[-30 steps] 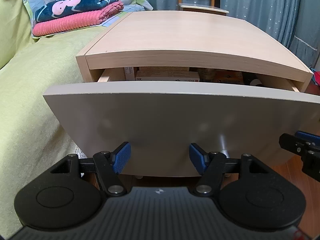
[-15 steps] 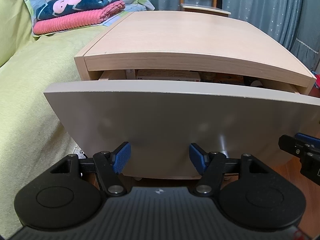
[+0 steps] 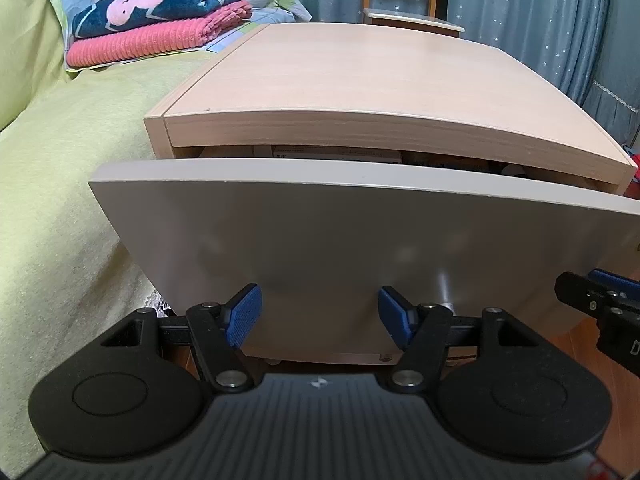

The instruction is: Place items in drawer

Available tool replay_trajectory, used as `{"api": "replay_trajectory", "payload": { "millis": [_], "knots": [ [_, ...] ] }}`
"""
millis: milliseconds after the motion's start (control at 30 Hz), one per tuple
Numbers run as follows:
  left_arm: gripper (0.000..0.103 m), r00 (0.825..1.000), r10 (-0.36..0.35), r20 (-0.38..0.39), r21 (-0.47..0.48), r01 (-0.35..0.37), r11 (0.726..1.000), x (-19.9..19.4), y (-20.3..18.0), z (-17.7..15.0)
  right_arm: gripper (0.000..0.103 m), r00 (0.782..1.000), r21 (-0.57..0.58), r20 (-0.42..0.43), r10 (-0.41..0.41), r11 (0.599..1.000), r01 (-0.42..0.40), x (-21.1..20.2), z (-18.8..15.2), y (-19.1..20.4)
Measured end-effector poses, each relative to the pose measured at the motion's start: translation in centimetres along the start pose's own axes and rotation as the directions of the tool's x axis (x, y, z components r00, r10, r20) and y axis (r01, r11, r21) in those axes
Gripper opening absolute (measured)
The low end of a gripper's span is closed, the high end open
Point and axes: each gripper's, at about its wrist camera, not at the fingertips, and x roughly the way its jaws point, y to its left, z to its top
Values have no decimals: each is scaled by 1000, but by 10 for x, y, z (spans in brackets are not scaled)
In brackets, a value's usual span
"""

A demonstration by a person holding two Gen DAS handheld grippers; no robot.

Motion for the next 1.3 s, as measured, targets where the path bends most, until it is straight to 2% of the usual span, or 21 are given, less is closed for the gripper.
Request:
{"api": "replay_trajectory", "payload": {
  "millis": [1300],
  "knots": [
    [67, 1000, -7, 1, -17, 7, 1000, 15, 2, 13, 34, 1000, 7, 11, -15, 1000, 15, 14, 16, 2]
  ]
}}
